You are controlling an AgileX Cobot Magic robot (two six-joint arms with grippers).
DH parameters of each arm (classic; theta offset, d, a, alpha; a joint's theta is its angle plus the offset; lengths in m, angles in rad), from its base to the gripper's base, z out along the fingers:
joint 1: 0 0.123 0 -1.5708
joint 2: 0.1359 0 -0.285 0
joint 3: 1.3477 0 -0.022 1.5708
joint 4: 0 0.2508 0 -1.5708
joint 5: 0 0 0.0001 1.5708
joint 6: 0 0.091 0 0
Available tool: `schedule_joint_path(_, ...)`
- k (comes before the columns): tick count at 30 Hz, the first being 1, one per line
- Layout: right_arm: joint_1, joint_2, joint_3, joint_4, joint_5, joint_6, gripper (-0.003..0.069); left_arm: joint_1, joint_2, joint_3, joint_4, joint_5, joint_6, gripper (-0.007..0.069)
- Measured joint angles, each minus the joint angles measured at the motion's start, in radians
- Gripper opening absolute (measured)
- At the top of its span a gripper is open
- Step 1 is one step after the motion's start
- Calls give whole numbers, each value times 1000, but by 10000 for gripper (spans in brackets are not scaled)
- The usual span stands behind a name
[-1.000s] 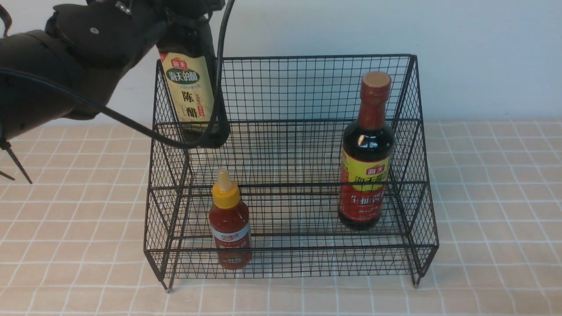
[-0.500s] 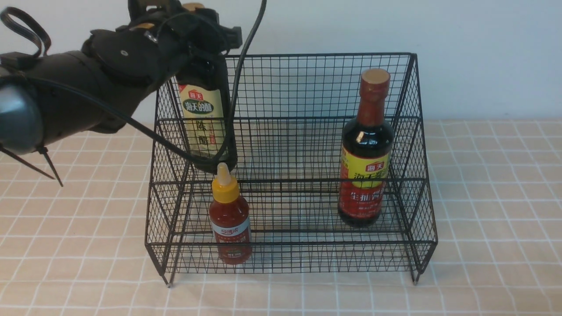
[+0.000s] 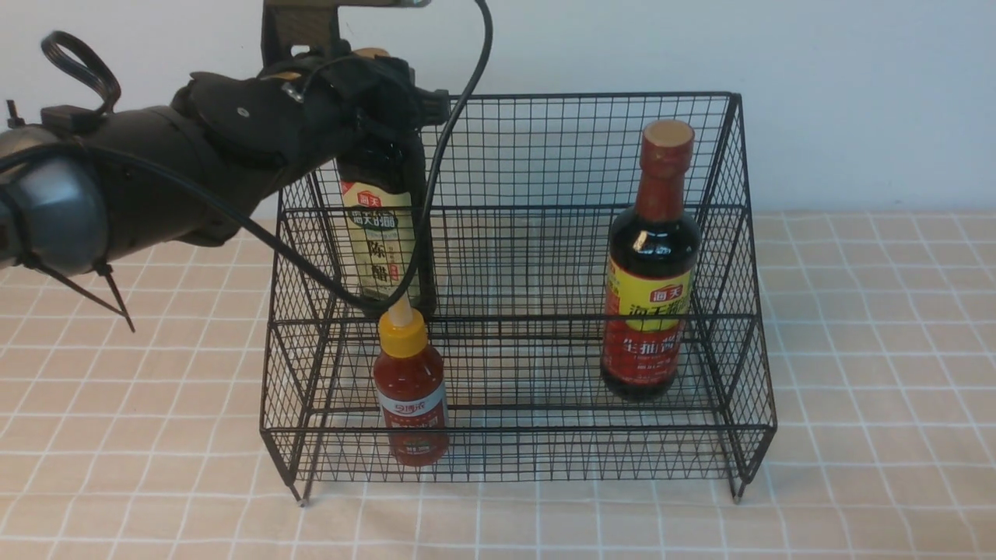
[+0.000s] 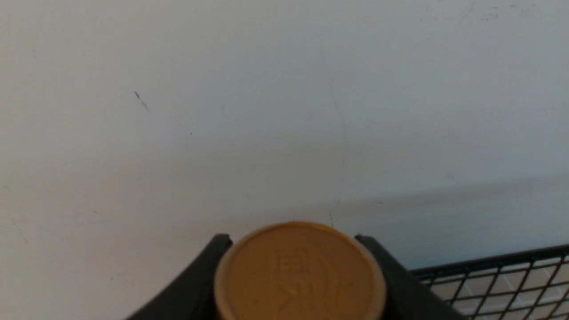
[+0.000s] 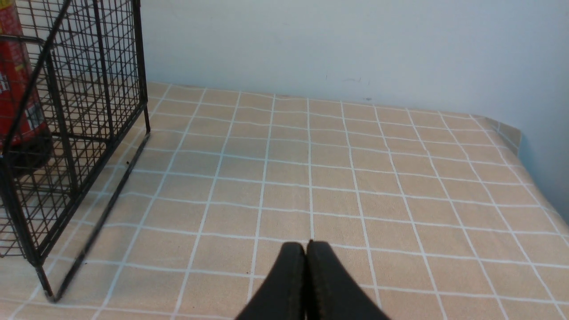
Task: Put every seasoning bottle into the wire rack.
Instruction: Use the left arm to put the condiment bottle back on the shelf
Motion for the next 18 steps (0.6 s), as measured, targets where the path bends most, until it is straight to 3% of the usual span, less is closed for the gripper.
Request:
schedule_joint_path(8,0,0,0,0,0,0,-12,0,-49,-6,-39,53,119,431)
schedule_joint_path(18,0,0,0,0,0,0,-12,0,-151,-8,-194,63,348,448)
